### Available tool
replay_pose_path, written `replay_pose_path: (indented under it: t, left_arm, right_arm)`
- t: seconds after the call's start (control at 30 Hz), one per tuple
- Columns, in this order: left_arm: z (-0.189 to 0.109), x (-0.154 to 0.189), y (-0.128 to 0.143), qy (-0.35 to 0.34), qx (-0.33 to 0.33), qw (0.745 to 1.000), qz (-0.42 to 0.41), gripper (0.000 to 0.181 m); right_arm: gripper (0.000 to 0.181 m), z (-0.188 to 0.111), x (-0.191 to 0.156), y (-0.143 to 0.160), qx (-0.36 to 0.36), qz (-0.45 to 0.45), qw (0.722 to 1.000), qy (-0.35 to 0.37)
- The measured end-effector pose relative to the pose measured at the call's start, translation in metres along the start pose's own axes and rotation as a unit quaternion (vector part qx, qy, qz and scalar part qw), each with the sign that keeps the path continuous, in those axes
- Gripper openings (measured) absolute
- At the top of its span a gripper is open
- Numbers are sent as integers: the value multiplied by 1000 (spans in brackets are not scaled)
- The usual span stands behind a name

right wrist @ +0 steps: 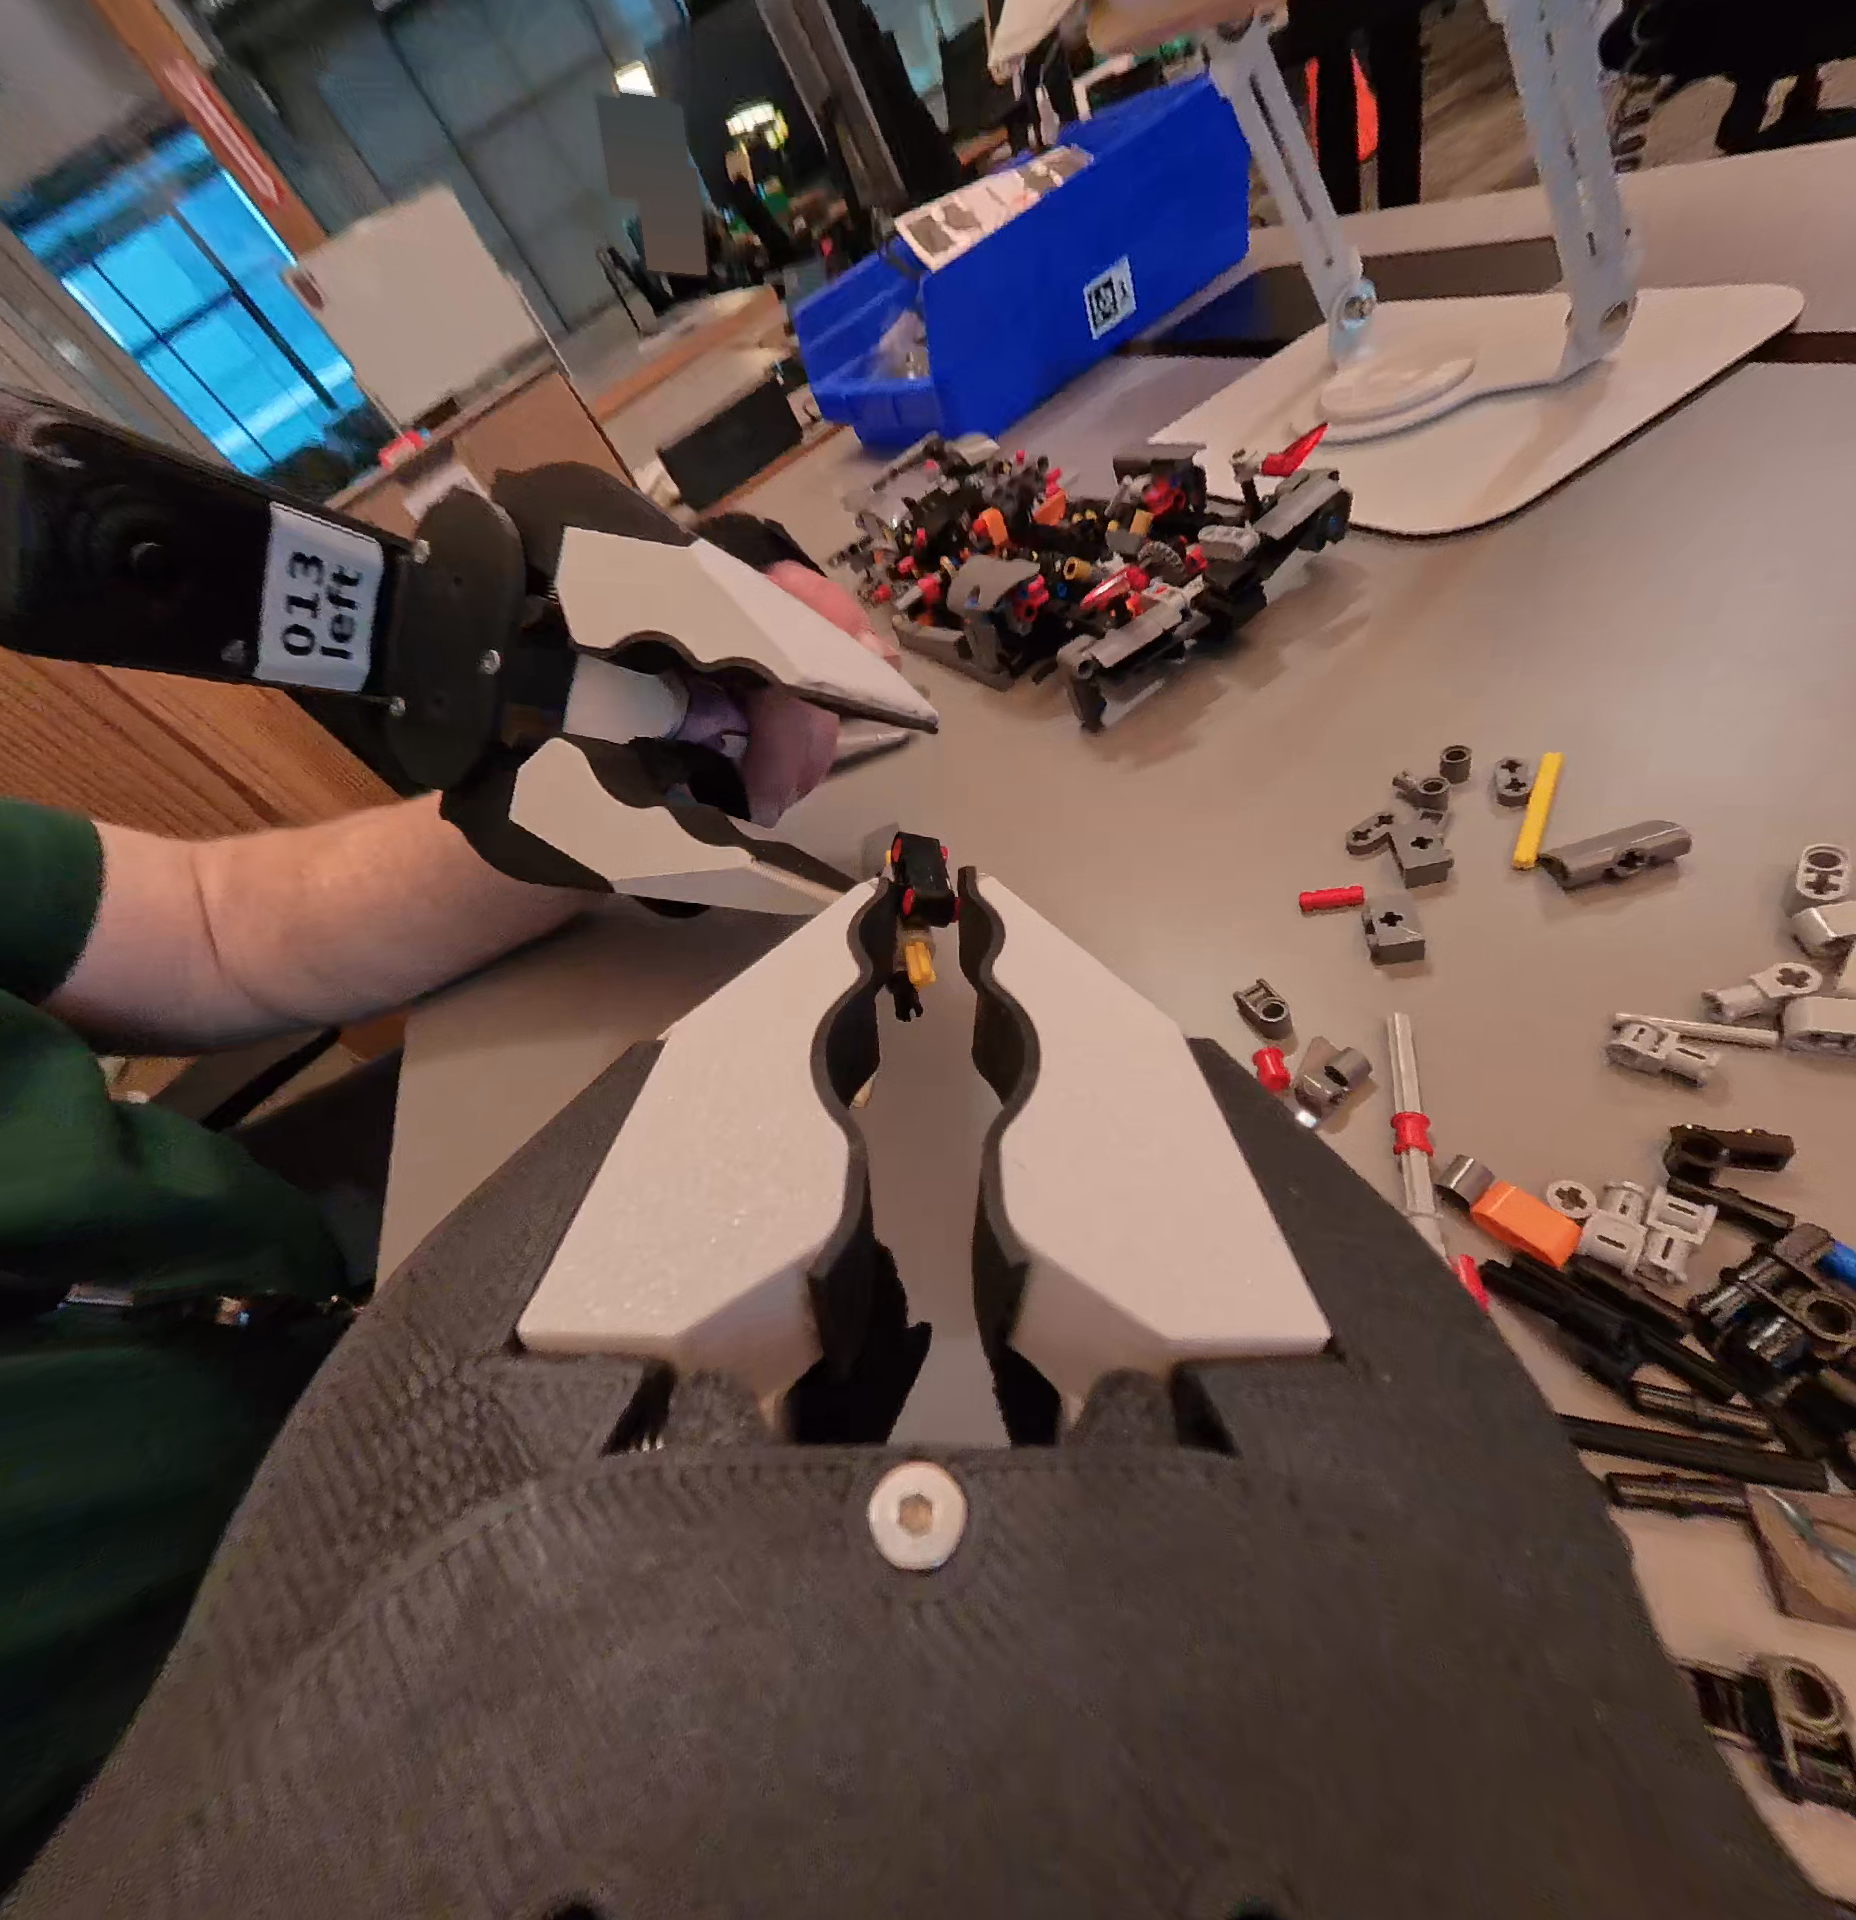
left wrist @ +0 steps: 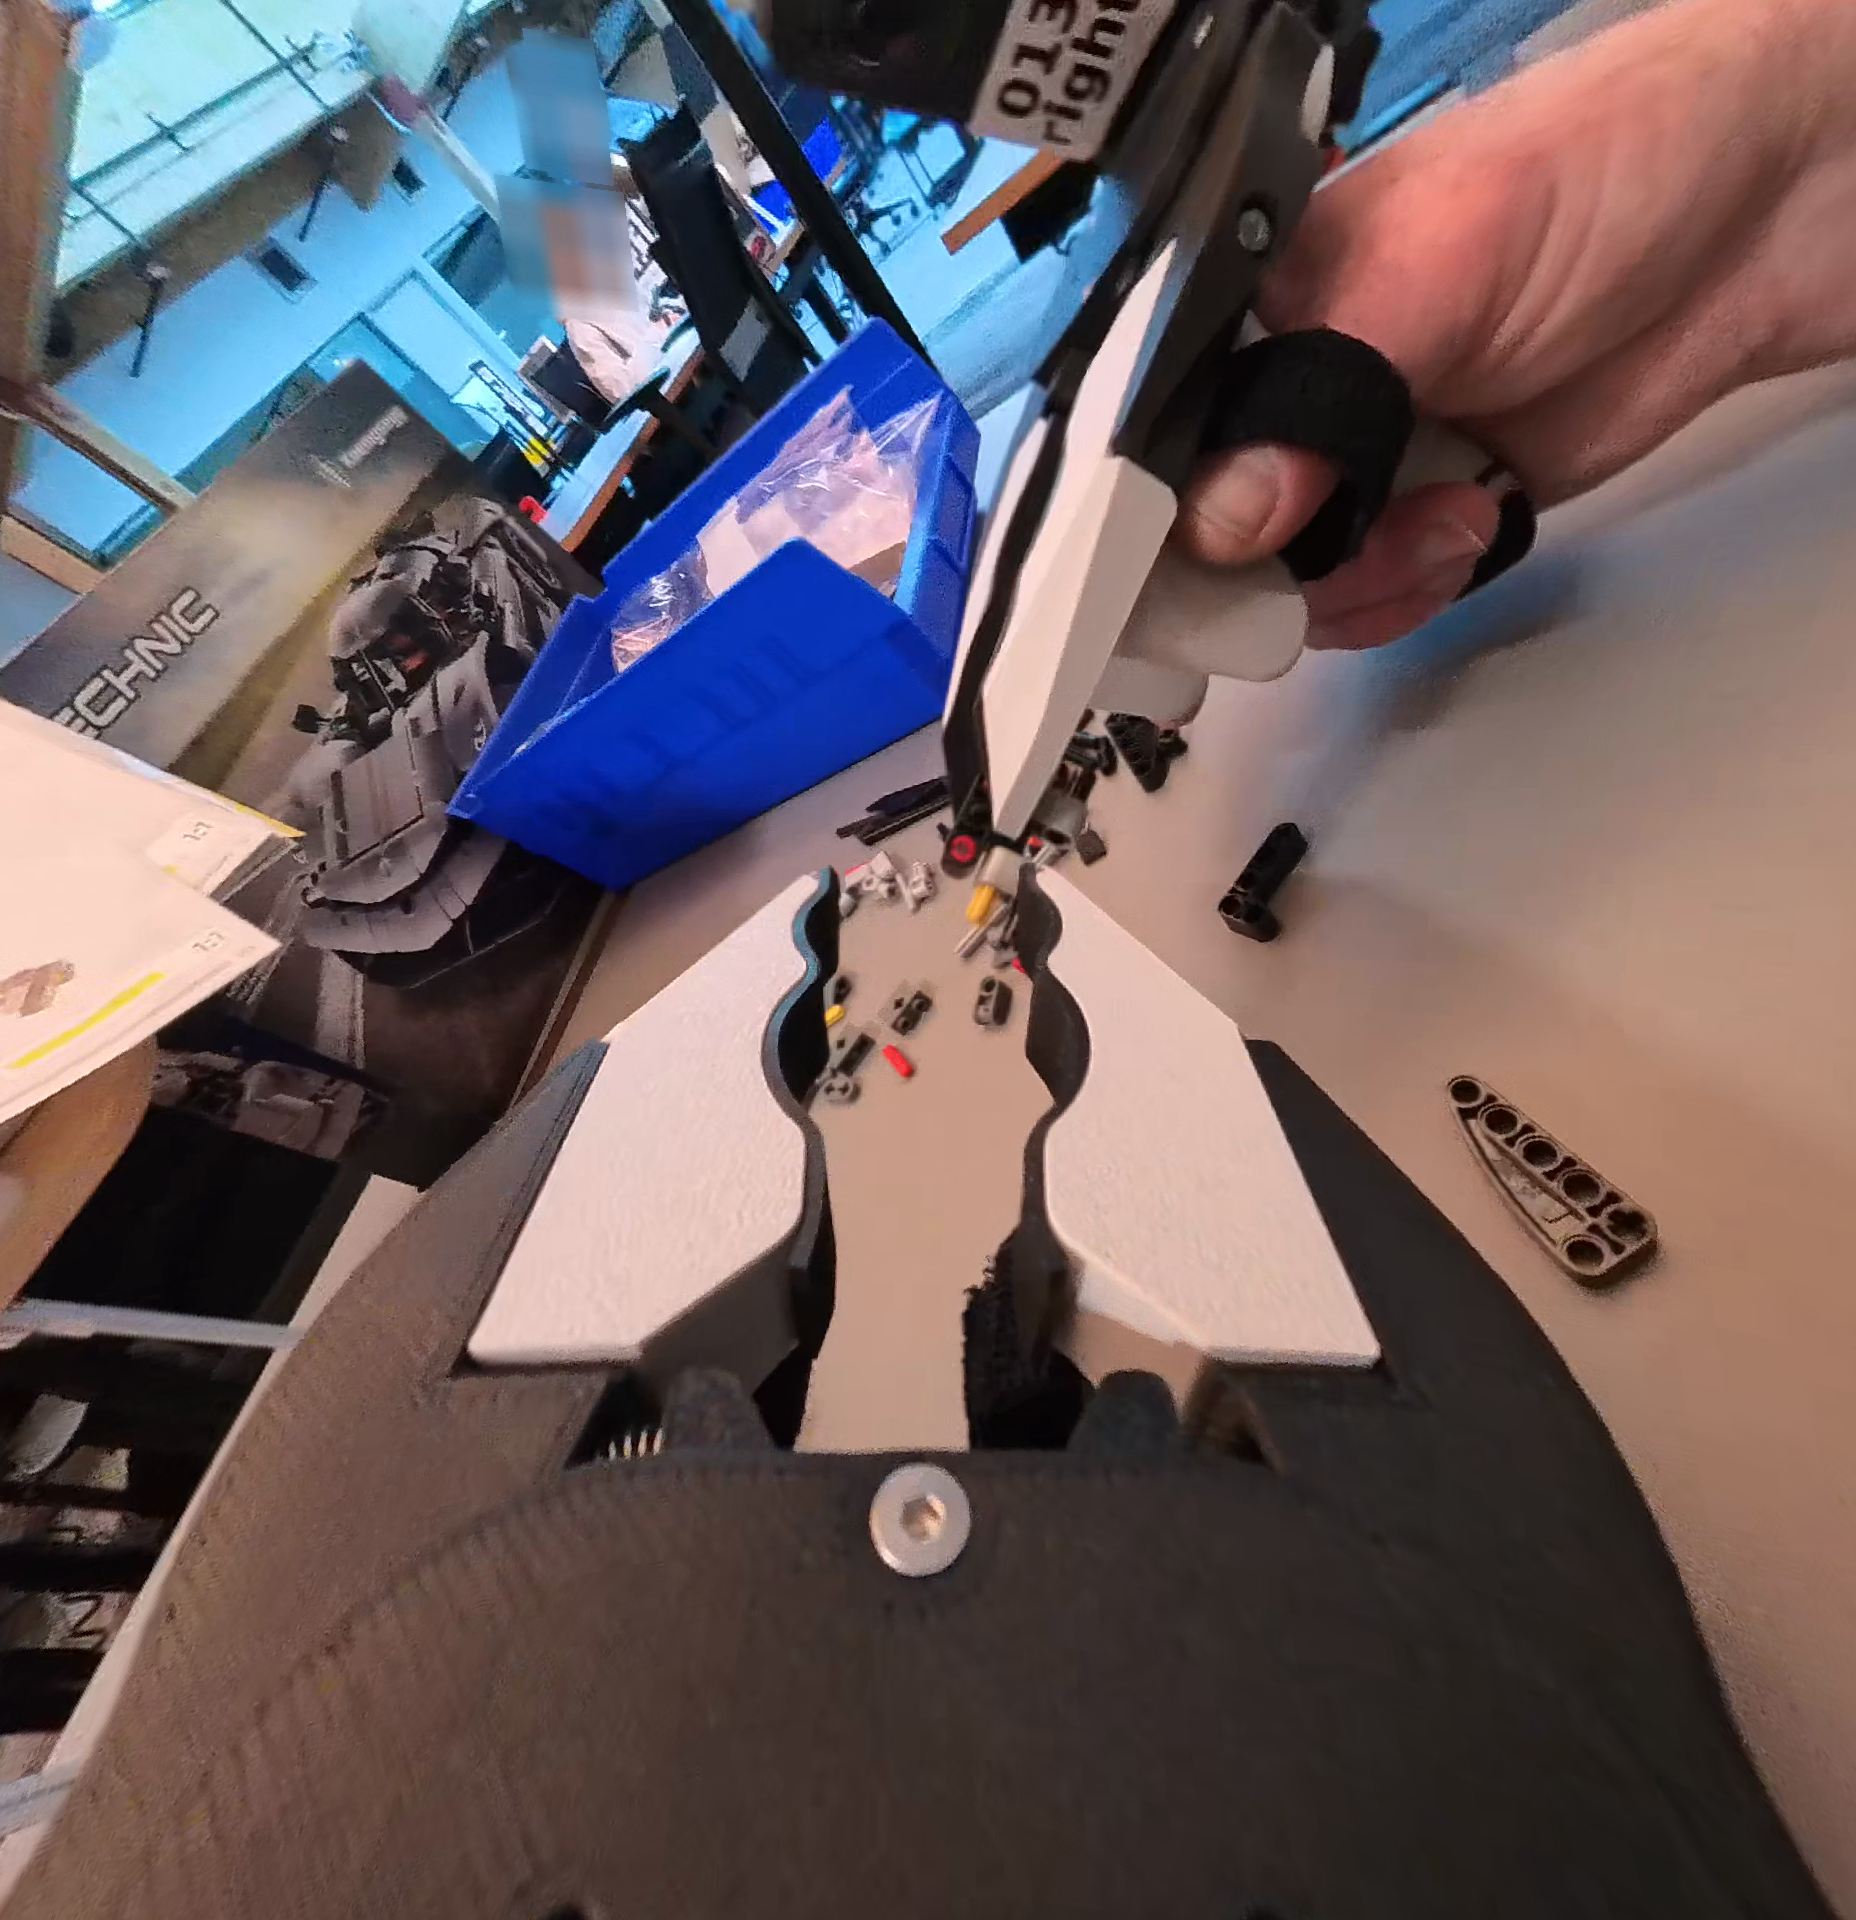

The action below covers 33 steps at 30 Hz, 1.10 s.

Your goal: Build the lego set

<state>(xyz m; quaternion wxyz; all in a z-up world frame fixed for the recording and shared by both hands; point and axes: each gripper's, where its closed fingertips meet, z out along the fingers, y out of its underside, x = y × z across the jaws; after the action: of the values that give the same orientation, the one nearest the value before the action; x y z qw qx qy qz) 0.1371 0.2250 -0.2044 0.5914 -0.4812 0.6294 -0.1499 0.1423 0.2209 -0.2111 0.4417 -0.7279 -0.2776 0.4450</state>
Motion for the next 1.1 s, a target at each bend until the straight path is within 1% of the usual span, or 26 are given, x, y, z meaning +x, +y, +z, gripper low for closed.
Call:
replay_pose_path:
  t: [0.07, 0.17, 0.3, 0.37, 0.43, 0.53, 0.57, 0.7, 0.77, 0.8, 0.83, 0.87, 0.9, 0.93, 1.0, 1.07, 1.1]
  left_arm:
    - [-1, -3, 2, 0, 0, 1000, -13, 34]
    - [-1, -2, 4, 17, 5, 999, -38, 35]
    - [0, 8, -1, 66, 23, 993, -92, 30]
    - [1, 12, -5, 92, 37, 987, -128, 30]
    - [0, 13, -7, 110, 49, 979, -161, 26]
    - [-2, 16, -13, 143, 72, 965, -210, 19]
    - [-3, 17, -15, 155, 81, 960, -220, 14]
    - [-6, 17, -16, 165, 92, 953, -236, 12]
    - [-5, 11, -15, 125, 80, 970, -195, 10]
    - [-5, 9, -13, 100, 66, 980, -159, 10]
    - [-4, 4, -10, 62, 44, 990, -116, 7]
    - [-3, -2, -5, 18, 15, 998, -61, 5]
    - [-3, -4, -1, -10, -16, 1000, -3, 5]
    - [-1, -4, 2, -30, -38, 998, 42, 5]
    - [3, 3, 0, -40, -54, 994, 89, 5]
    - [5, 3, 4, -59, -78, 986, 131, 5]
    - [5, 4, 3, -63, -83, 984, 148, 5]
  right_arm:
    - [10, -4, 1, -4, 21, 1, 1000, 4]
    - [10, -10, 0, -11, 45, 2, 999, 6]
    - [10, -12, -7, -14, 50, -13, 999, 2]
    - [10, -12, -7, -13, 50, -7, 999, 2]
    - [10, -11, -11, -15, 60, -4, 998, -12]
    - [10, -9, -17, -15, 63, -27, 997, -17]
    - [10, -7, -18, -14, 58, -36, 998, -15]
    - [10, -5, -21, -15, 57, -61, 996, -11]
    - [13, -7, -15, -18, 55, -60, 997, 12]
    - [23, -11, -9, -19, 50, -60, 996, 38]
    - [27, -15, -3, -20, 42, -60, 995, 63]
    - [26, -19, 1, -19, 31, -56, 994, 85]
    - [28, -23, 3, -18, 19, -47, 994, 102]
    - [25, -26, 3, -16, 10, -30, 994, 107]
    - [21, -26, -6, -14, 16, 36, 996, 75]
    - [28, -21, -15, -14, 36, 116, 992, 31]
    - [31, -18, -14, -10, 36, 141, 989, 31]
